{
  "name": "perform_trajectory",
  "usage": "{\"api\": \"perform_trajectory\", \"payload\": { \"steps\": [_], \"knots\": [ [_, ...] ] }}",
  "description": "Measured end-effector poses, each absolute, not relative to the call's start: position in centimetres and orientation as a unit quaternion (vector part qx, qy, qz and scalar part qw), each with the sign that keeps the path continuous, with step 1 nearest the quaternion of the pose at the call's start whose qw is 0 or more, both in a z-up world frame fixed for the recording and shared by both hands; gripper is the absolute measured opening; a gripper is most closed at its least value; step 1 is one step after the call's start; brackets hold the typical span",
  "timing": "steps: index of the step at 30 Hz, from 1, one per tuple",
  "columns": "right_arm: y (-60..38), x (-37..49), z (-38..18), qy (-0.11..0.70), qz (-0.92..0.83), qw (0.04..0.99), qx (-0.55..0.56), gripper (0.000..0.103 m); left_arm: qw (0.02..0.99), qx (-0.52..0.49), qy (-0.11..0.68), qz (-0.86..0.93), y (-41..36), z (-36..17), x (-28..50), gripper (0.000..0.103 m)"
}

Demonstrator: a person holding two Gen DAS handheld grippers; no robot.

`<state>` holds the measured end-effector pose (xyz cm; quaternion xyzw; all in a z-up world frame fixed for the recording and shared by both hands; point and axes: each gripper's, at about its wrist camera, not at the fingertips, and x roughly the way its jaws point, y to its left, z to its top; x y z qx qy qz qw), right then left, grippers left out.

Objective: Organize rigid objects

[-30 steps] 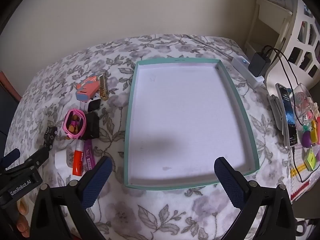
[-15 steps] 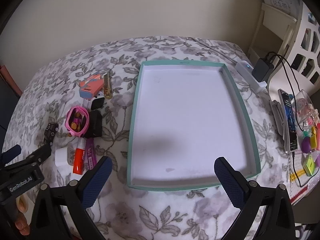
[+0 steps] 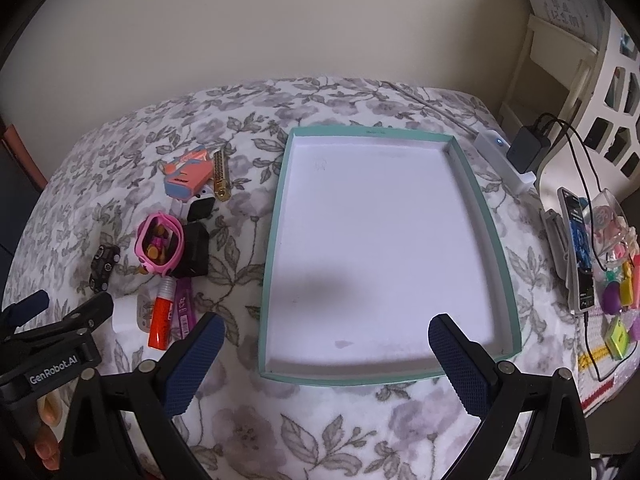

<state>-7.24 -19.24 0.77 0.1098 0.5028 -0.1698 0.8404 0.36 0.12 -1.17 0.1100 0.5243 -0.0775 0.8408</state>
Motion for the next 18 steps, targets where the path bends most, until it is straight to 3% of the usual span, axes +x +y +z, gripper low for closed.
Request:
{"api": "perform_trajectory", "payload": {
  "steps": [18],
  "knots": [
    [-19.44,-7.28,0.68,0.505,-0.172,0.838,0.112,0.103,0.839,0.107,0.529,-0.073,0.41,-1.42,0.54,0.103]
  ]
}}
